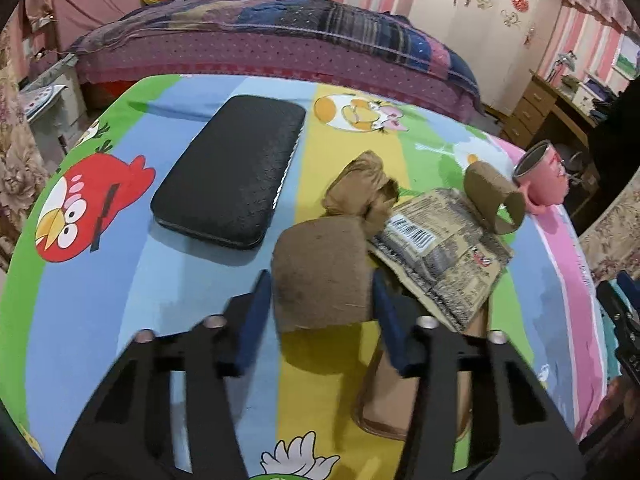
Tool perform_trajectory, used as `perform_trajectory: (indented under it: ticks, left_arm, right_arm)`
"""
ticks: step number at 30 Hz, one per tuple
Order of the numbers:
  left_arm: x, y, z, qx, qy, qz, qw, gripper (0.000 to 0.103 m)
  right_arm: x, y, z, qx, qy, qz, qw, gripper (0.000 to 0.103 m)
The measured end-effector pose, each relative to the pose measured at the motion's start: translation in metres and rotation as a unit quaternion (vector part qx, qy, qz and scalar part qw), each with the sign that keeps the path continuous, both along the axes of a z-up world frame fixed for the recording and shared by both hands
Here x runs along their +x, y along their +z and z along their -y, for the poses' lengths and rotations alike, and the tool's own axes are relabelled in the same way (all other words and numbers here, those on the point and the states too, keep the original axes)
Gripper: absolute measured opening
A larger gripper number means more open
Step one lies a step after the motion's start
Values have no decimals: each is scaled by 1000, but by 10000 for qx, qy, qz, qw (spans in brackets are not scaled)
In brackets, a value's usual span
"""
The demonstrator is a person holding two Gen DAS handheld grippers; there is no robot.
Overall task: Collect trash
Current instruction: 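Grasp the flat brown cardboard piece with the left tool, then grasp the brown cardboard tube with the right tool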
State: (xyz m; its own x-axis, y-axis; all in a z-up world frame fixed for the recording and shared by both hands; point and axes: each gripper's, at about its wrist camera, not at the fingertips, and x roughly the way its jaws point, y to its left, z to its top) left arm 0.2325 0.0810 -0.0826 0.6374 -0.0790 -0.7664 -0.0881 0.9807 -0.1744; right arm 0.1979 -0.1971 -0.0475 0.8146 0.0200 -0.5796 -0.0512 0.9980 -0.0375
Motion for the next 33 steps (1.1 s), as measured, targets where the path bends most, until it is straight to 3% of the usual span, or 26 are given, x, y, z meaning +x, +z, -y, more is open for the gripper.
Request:
perform_trajectory:
  ticks: [4,16,29,33]
  left_arm:
    - [-4,10,-1,68,-19,139,9999,39]
    - [-10,44,-21,440,265,705,9962,38]
    - [-7,39,-57,600,721,740,9928,39]
    - [-8,39,-66,636,831,749,9917,38]
  right_arm:
    - [3,2,-15,-18,138,17,9999,92]
    - [40,6,-70,-221,565,34,9982,92]
    - [86,-10,-119,-657,897,-152,9937,90]
    - [100,-14,-119,-502,974,-300,9935,71]
